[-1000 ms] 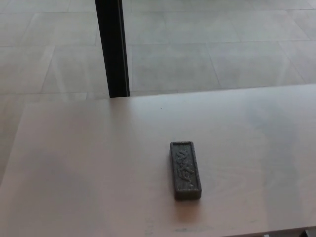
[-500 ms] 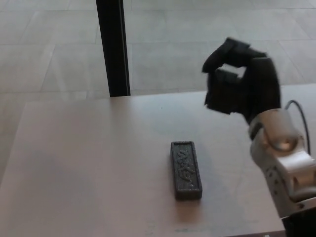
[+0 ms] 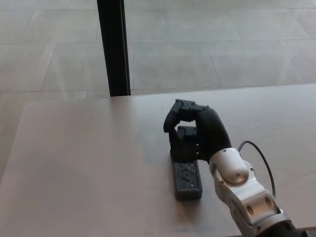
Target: The robot uses its right hand to hold the eraser kept in the middle of the desk and use it to wipe the desk by swiping its surface twice
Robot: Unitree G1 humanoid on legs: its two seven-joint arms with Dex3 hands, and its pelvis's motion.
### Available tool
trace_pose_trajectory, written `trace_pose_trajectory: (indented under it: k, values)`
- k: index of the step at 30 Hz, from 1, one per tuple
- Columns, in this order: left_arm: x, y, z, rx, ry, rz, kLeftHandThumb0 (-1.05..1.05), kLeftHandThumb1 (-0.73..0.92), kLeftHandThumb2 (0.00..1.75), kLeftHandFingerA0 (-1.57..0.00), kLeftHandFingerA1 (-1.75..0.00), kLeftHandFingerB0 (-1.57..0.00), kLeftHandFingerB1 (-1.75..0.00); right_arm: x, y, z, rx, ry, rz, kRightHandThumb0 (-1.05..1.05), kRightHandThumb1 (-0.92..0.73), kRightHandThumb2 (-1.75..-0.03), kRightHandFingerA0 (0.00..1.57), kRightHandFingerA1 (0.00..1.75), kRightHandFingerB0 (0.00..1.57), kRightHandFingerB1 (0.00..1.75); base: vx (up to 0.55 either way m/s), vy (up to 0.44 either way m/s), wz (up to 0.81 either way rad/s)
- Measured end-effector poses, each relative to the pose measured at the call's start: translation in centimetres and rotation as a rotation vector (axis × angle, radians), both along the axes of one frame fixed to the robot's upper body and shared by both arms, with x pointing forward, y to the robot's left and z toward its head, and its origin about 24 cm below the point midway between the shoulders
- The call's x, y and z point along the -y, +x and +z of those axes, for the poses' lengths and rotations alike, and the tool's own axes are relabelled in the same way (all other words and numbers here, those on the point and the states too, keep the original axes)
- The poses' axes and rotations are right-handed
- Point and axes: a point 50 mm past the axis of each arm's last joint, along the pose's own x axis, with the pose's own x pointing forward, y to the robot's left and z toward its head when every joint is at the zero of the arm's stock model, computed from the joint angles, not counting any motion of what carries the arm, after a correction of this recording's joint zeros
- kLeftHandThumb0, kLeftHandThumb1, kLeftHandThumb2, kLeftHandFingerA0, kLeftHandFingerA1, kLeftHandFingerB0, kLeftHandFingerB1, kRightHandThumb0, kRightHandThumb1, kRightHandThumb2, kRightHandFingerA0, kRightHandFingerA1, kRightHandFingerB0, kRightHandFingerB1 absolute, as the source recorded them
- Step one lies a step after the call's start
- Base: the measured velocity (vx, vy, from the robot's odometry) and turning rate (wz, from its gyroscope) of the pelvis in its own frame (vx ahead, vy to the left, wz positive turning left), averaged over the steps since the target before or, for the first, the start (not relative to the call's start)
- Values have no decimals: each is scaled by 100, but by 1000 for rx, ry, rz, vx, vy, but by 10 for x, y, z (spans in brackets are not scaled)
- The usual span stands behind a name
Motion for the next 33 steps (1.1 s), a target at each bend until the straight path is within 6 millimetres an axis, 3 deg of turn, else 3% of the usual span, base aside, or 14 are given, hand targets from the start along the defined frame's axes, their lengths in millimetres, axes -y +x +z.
trace_pose_trajectory:
  k: [2,3,4,7,10,16,20,25,29,31,33]
  values:
    - [0,1,1,3,1,-2,-65,70,61,-55,-96,-55,-76,2,-1,-6,-8,-11,-5,-22,-49,-118,101,175,76,175,0,0,0]
    - [0,1,1,4,2,-4,-66,70,60,-54,-96,-54,-77,2,-1,-7,-10,-12,-8,-34,-52,-115,124,143,107,134,0,0,0]
    - [0,1,1,4,3,-7,-66,70,60,-54,-99,-54,-79,3,-2,-9,-12,-13,-12,-22,-50,-125,98,175,80,174,0,0,0]
    - [0,3,2,12,6,-12,-66,70,60,-54,-96,-55,-77,6,-2,-13,-15,-23,-21,-22,-50,-126,96,175,78,175,0,0,0]
    - [0,5,3,18,6,-15,-67,70,60,-57,-95,-57,-77,9,-2,-15,-16,-36,-31,-17,-41,-140,99,175,78,175,0,0,0]
    - [1,10,4,28,10,-25,-66,71,60,-54,-94,-52,-76,10,-6,-29,-48,-44,-38,-17,-38,-142,100,175,81,175,0,0,0]
    - [1,12,4,33,7,-24,-67,71,60,-51,-93,-51,-78,10,-7,-34,-54,-57,-39,-17,-45,-135,100,175,79,175,0,0,0]
    - [1,13,5,44,5,-23,-67,71,60,-52,-92,-51,-77,12,-13,-46,-85,-56,-46,-15,-43,-142,96,175,80,175,0,0,0]
    - [1,14,5,49,5,-21,-67,71,61,-54,-93,-50,-76,14,-18,-53,-73,-100,-37,-17,-48,-129,89,175,78,169,0,0,0]
    - [1,14,5,51,5,-22,-67,71,61,-55,-94,-52,-76,15,-20,-56,-54,-130,-25,-19,-50,-125,93,175,80,166,0,0,0]
    - [1,14,5,52,5,-21,-68,71,61,-55,-96,-50,-78,17,-22,-58,-31,-171,-12,-19,-46,-134,97,175,81,168,0,0,0]
